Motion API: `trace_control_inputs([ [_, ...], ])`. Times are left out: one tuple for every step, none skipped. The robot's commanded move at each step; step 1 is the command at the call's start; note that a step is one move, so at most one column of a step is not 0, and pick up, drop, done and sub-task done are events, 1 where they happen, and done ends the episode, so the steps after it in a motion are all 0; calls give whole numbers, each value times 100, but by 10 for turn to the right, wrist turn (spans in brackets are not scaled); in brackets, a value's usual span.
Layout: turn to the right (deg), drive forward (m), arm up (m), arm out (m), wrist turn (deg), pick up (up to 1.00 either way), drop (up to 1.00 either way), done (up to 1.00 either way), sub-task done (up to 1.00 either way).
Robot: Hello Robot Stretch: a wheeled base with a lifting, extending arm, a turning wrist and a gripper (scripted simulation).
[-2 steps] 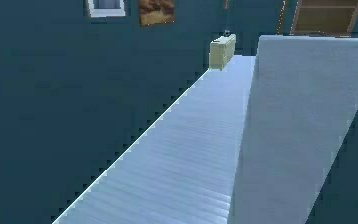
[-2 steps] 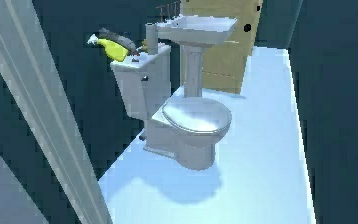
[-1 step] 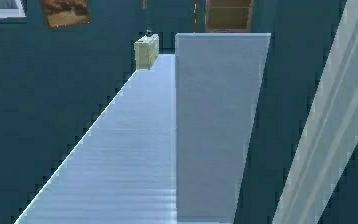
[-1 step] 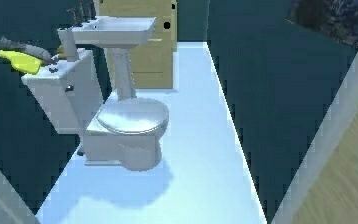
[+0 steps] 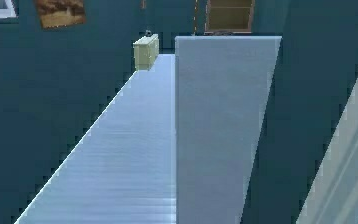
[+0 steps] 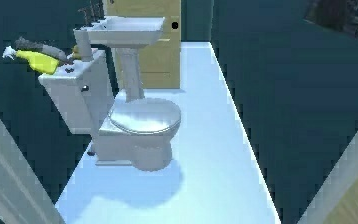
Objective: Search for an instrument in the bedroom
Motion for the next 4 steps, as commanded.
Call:
trace_control_inputs([
  [-300,0,0,0,0,0,0,0,0],
  [-30,0,0,0,0,0,0,0,0],
  [0,85,0,0,0,0,0,0,0],
  [300,0,0,0,0,0,0,0,0],
])
